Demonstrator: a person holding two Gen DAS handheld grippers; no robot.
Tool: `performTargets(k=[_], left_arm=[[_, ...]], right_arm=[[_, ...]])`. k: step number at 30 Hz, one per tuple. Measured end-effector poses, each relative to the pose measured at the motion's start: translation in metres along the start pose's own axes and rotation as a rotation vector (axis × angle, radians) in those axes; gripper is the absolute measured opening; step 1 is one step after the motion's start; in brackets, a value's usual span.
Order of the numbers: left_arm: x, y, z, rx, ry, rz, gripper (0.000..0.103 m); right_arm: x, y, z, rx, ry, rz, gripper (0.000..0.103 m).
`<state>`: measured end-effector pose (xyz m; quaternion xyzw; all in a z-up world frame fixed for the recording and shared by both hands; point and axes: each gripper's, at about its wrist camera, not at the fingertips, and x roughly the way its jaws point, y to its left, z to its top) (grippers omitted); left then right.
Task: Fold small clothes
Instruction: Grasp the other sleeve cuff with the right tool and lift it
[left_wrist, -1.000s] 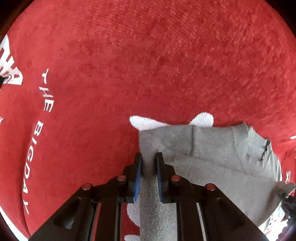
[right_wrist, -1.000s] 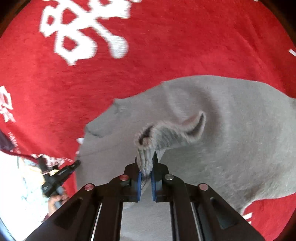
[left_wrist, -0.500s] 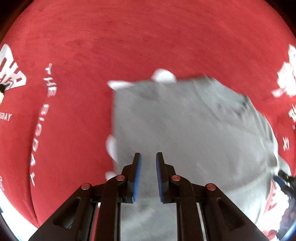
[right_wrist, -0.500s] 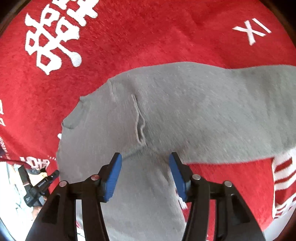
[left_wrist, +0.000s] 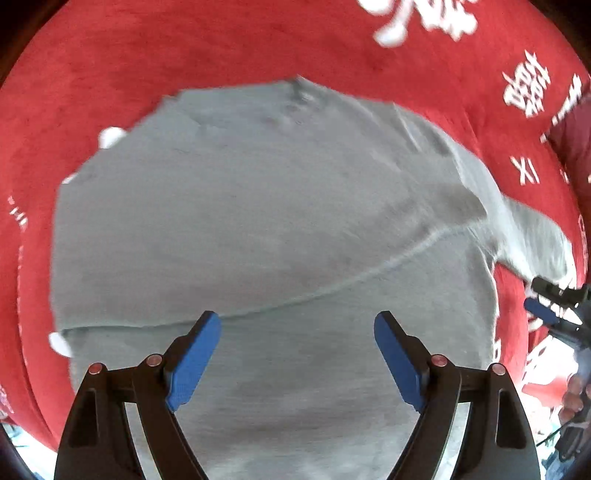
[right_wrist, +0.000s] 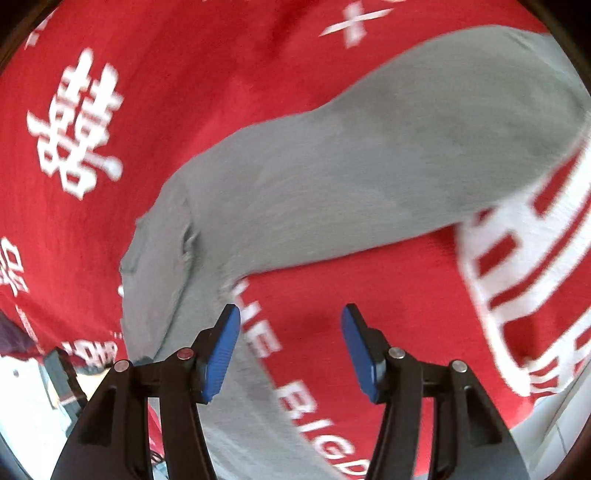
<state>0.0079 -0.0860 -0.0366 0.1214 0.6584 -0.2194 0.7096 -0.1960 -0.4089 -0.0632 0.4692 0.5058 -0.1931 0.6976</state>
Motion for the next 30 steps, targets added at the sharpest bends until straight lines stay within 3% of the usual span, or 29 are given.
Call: performTargets(k=[3, 10, 12, 20, 23, 26, 27, 29, 30], left_arm=[[0.008, -0.023, -0.005, 0.011, 0.038, -0.035, 0.086], [0.015, -0.066, 0.015, 0.019, 0.003, -0.046, 0.086], [0.012, -0.076, 0.022, 0.028, -0.02, -0.049, 0.086], [0.02, -0.124, 0.046, 0.019, -0.077, -0.061, 0.086], [0.024, -0.136, 0.055, 0.017, -0.112, -0.02, 0.086], [0.027, -0.142, 0.064, 0.002, -0.149, 0.054, 0.086], [0.027, -0.141, 0.065, -0.002, -0.153, 0.065, 0.086], [0.034, -0.143, 0.068, 0.0, -0.154, 0.082, 0.086], [0.039, -0.145, 0.069, 0.011, -0.144, 0.092, 0.086]], right_arm=[[-0.018, -0.032, 0.008, 0.068, -0.053, 0.004, 0.061], [-0.055, -0.107, 0.034, 0.236, -0.193, 0.02, 0.061], [-0.059, -0.123, 0.04, 0.286, -0.221, 0.092, 0.061], [-0.054, -0.122, 0.064, 0.277, -0.272, 0.215, 0.061], [-0.051, -0.128, 0.069, 0.301, -0.292, 0.287, 0.061], [-0.045, -0.14, 0.073, 0.408, -0.299, 0.422, 0.062], [-0.043, -0.144, 0.074, 0.452, -0.3, 0.471, 0.06], [-0.038, -0.147, 0.075, 0.496, -0.285, 0.532, 0.033], [-0.037, -0.146, 0.076, 0.502, -0.276, 0.548, 0.011]])
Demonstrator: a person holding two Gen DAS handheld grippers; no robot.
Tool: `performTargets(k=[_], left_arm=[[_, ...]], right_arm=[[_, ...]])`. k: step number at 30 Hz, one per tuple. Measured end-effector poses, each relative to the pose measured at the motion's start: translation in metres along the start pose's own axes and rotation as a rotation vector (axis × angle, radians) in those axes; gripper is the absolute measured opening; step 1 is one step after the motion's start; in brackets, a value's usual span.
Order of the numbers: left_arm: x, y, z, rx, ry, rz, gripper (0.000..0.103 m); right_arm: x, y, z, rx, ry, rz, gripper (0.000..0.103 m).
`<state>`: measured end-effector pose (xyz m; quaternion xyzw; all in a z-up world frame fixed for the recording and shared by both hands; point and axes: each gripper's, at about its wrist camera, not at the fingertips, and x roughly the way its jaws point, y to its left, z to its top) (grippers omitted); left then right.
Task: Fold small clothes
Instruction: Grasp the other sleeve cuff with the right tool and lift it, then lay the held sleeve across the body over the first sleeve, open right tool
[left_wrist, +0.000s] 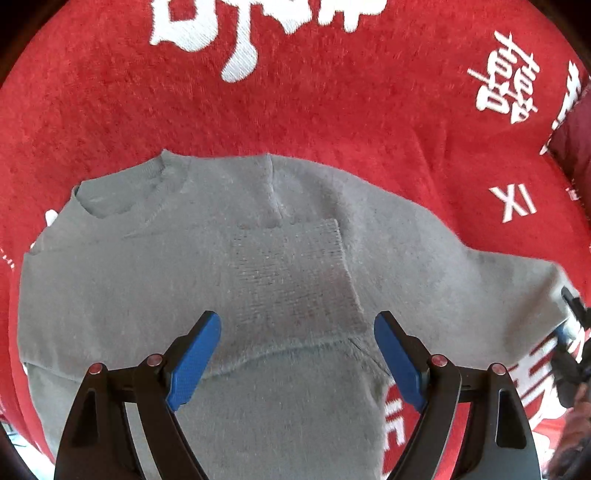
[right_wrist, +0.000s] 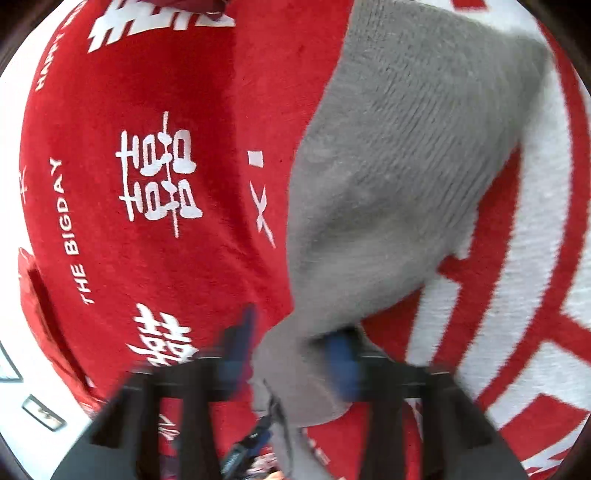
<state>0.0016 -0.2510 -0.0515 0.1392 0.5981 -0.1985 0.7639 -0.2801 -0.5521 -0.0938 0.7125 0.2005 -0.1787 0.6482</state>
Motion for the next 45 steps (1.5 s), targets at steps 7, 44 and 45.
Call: performTargets(k=[7, 44, 45], left_arm=[[0.017, -0.013, -0.006, 0.111, 0.035, 0.012, 0.088], [-0.013, 0.258, -0.068, -0.286, 0.04, 0.052, 0.088], [-0.013, 0.26, -0.07, -0.293, 0.041, 0.047, 0.088]], right_arm=[[0.016, 0.042, -0.014, -0.076, 0.074, 0.125, 0.011], [0.284, 0.131, -0.328, -0.736, 0.69, -0.338, 0.059], [0.282, 0.134, -0.323, -0.729, 0.666, -0.336, 0.059]])
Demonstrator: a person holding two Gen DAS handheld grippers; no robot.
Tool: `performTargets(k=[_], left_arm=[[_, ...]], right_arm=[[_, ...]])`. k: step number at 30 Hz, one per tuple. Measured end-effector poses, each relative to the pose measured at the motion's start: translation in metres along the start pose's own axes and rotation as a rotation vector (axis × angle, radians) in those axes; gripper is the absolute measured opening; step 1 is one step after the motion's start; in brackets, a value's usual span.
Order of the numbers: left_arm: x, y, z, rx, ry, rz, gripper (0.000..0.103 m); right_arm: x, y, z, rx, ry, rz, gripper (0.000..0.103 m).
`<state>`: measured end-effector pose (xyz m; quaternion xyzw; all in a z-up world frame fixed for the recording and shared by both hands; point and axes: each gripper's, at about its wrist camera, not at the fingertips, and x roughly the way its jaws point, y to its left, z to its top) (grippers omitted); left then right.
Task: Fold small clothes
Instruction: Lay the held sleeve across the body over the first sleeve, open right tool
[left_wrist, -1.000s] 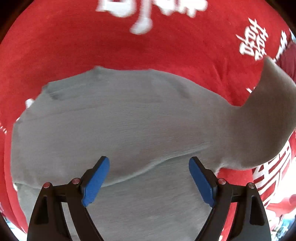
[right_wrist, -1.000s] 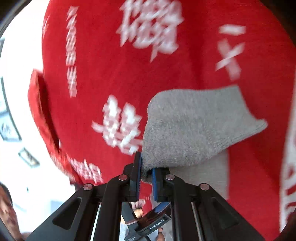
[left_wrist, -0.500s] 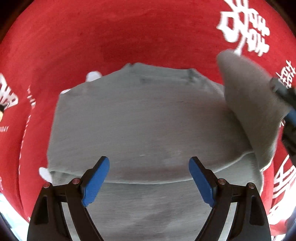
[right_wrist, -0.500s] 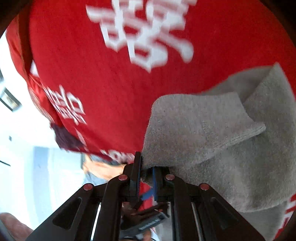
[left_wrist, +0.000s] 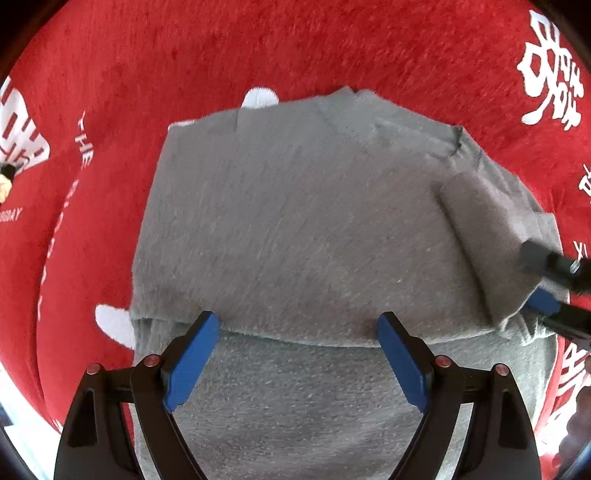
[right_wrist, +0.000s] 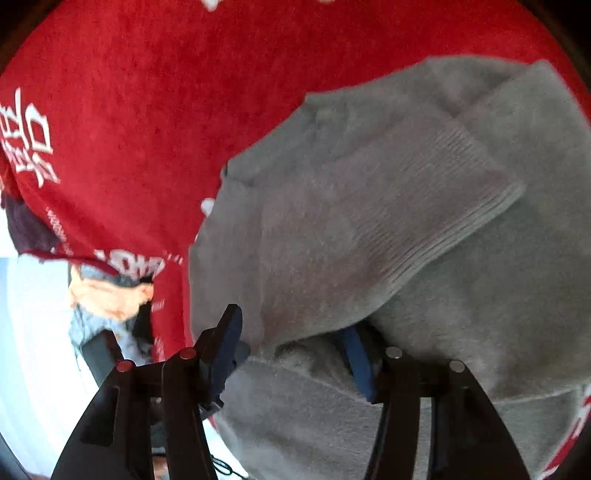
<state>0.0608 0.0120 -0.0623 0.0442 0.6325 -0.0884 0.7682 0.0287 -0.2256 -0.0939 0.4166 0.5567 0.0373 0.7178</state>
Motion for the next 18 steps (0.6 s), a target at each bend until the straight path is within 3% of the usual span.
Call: performTargets(k=[3, 5, 7, 8, 12, 18], left_arm=[[0.0, 0.004, 0.001, -0.007, -0.003, -0.013, 0.088], [-0.004, 0.007, 0.001, -0.01, -0.011, -0.021, 0.088], [-0.007, 0.013, 0.003, -0.016, -0.021, -0.028, 0.088], [-0.011, 0.016, 0.004, -0.02, -0.029, -0.036, 0.088], [-0.021, 0.042, 0.01, -0.068, -0.062, -0.08, 0.088], [-0.024, 0.091, 0.016, -0.174, -0.071, -0.097, 0.088]], right_arm=[[-0.014, -0.013, 0.007, 0.095, -0.075, 0.035, 0.058], [-0.016, -0.018, 0.014, 0.165, -0.115, 0.061, 0.047], [-0.015, -0.017, 0.02, 0.19, -0.137, 0.062, 0.016], [-0.018, -0.011, 0.022, 0.176, -0.148, 0.06, 0.013], [-0.016, 0.037, 0.024, -0.035, -0.136, 0.04, 0.011], [0.054, 0.119, -0.014, -0.434, 0.057, -0.094, 0.015]])
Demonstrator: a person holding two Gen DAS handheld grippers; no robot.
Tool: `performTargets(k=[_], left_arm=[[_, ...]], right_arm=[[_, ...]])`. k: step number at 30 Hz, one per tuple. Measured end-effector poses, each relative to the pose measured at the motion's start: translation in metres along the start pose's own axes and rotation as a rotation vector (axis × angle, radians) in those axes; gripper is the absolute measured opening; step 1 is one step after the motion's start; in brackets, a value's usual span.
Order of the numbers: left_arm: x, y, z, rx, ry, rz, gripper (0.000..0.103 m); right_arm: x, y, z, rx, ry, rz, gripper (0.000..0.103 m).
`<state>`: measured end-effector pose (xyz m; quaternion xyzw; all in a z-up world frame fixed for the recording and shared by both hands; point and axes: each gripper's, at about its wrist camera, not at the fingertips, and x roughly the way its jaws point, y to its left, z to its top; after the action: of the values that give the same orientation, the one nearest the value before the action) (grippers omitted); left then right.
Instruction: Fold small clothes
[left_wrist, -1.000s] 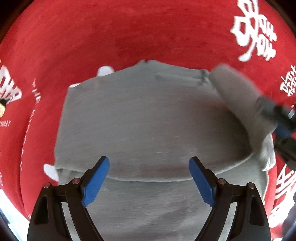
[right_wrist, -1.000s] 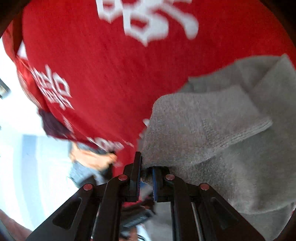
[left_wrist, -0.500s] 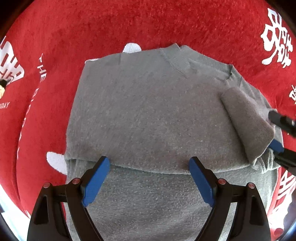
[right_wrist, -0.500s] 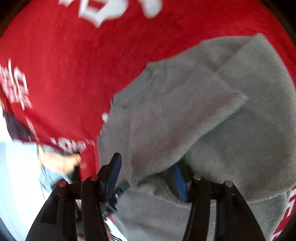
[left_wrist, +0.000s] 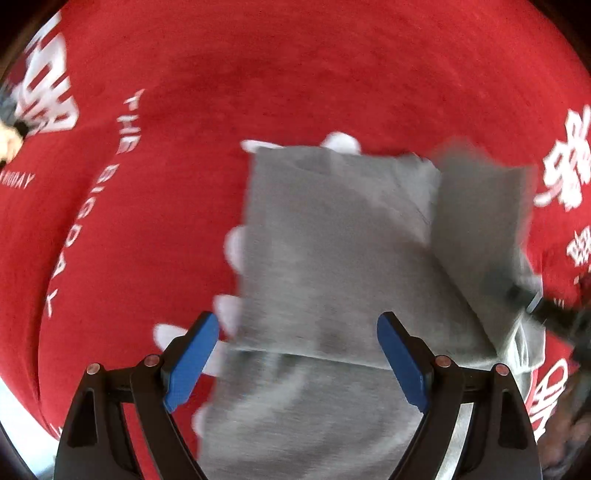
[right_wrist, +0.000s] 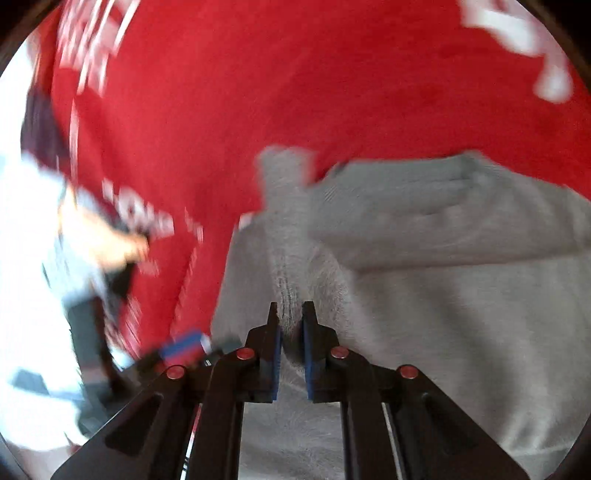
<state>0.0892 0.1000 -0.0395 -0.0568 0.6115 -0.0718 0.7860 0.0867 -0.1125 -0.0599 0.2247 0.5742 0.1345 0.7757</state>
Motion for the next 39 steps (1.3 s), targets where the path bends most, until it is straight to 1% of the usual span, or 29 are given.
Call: performTargets(k=[3, 4, 5, 6, 7, 9, 11, 13, 14, 16, 18, 21, 25, 27, 28, 30, 31, 32, 33, 35, 36, 38, 39], left_arm=[[0.0, 0.018, 0.009, -0.042, 0.01, -0.037, 0.088], [0.0, 0.021, 0.01, -0.044, 0.017, -0.055, 0.088], [0.001, 0.025, 0.014, -0.042, 0.027, -0.08, 0.088], [0.002, 0.026, 0.015, -0.035, 0.039, -0.108, 0.088], [0.003, 0.025, 0.017, -0.029, 0.049, -0.131, 0.088], [0.007, 0.019, 0.023, -0.016, 0.076, -0.196, 0.088], [0.011, 0.007, 0.029, -0.003, 0.118, -0.286, 0.088], [0.021, -0.003, 0.034, 0.01, 0.169, -0.353, 0.088], [0.026, -0.009, 0.035, 0.016, 0.191, -0.372, 0.088], [0.035, -0.019, 0.034, 0.032, 0.221, -0.365, 0.088], [0.04, -0.026, 0.033, 0.038, 0.245, -0.383, 0.088], [0.043, -0.036, 0.031, 0.055, 0.261, -0.397, 0.088], [0.049, -0.042, 0.032, 0.058, 0.274, -0.383, 0.088], [0.052, -0.043, 0.033, 0.051, 0.273, -0.372, 0.078], [0.053, -0.043, 0.033, 0.049, 0.276, -0.361, 0.075], [0.053, -0.041, 0.033, 0.043, 0.281, -0.358, 0.061], [0.054, -0.04, 0.033, 0.04, 0.282, -0.36, 0.056], [0.055, -0.04, 0.033, 0.037, 0.282, -0.363, 0.042], [0.056, -0.039, 0.033, 0.035, 0.284, -0.367, 0.03], [0.057, -0.039, 0.032, 0.032, 0.276, -0.371, 0.024], [0.056, -0.041, 0.032, 0.039, 0.262, -0.37, 0.018], [0.051, -0.046, 0.035, 0.051, 0.234, -0.37, 0.018], [0.046, -0.05, 0.038, 0.06, 0.208, -0.375, 0.017]], right_arm=[[0.035, 0.017, -0.009, -0.075, 0.106, -0.103, 0.018], [0.039, 0.018, -0.014, -0.083, 0.128, -0.122, 0.02], [0.039, 0.016, -0.021, -0.077, 0.131, -0.119, 0.02], [0.036, 0.015, -0.024, -0.064, 0.129, -0.107, 0.026], [0.031, 0.012, -0.027, -0.044, 0.128, -0.094, 0.039], [0.017, 0.002, -0.032, 0.003, 0.113, -0.082, 0.054], [0.0, -0.01, -0.038, 0.043, 0.092, -0.086, 0.055], [-0.018, -0.026, -0.042, 0.089, 0.074, -0.103, 0.055], [-0.026, -0.032, -0.044, 0.112, 0.068, -0.108, 0.055], [-0.044, -0.048, -0.054, 0.163, 0.059, -0.114, 0.055], [-0.058, -0.062, -0.062, 0.209, 0.044, -0.12, 0.055], [-0.069, -0.074, -0.071, 0.241, 0.028, -0.124, 0.055], [-0.079, -0.088, -0.08, 0.27, 0.02, -0.129, 0.055], [-0.09, -0.098, -0.086, 0.3, 0.004, -0.122, 0.055], [-0.094, -0.101, -0.088, 0.319, -0.005, -0.12, 0.055], [-0.107, -0.118, -0.095, 0.39, -0.032, -0.122, 0.055], [-0.112, -0.127, -0.099, 0.429, -0.046, -0.116, 0.055], [-0.12, -0.139, -0.105, 0.488, -0.071, -0.104, 0.055], [-0.127, -0.151, -0.11, 0.542, -0.092, -0.092, 0.055], [-0.135, -0.171, -0.12, 0.64, -0.125, -0.051, 0.055], [-0.136, -0.181, -0.125, 0.688, -0.142, -0.02, 0.055], [-0.136, -0.197, -0.129, 0.765, -0.172, 0.019, 0.053], [-0.136, -0.202, -0.128, 0.788, -0.19, 0.032, 0.036]])
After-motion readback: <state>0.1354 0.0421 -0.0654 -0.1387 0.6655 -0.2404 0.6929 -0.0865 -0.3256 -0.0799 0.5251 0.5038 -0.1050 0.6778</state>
